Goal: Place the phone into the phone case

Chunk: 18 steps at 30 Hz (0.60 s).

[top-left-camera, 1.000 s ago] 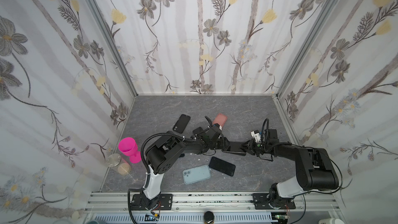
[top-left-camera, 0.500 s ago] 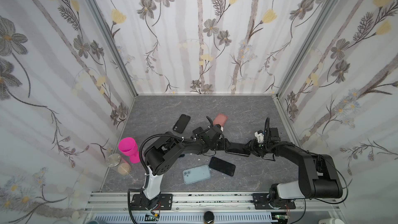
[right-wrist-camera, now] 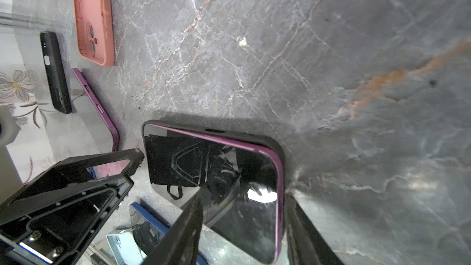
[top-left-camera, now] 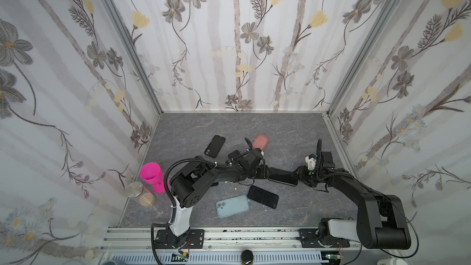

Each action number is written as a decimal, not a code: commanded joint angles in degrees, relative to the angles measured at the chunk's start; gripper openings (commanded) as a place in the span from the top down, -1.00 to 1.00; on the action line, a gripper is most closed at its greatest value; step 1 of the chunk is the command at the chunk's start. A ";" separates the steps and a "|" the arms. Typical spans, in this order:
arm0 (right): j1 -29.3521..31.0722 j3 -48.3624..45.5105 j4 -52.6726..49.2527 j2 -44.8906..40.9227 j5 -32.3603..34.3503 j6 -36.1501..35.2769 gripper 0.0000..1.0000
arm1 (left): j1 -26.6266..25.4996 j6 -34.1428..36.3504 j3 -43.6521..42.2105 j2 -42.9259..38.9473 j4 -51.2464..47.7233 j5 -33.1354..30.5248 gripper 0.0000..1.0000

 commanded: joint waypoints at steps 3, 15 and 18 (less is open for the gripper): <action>0.11 -1.29 -1.02 -1.30 1.87 1.12 -0.03 | -0.06 1.50 1.44 0.78 -1.35 0.34 0.09; 0.90 -1.51 -0.40 0.25 -0.60 0.88 0.46 | -0.71 2.52 3.69 3.16 -2.62 3.21 0.37; 1.00 -1.39 -0.15 0.65 -0.54 0.83 0.51 | -1.05 2.59 3.46 3.52 -2.61 3.54 0.46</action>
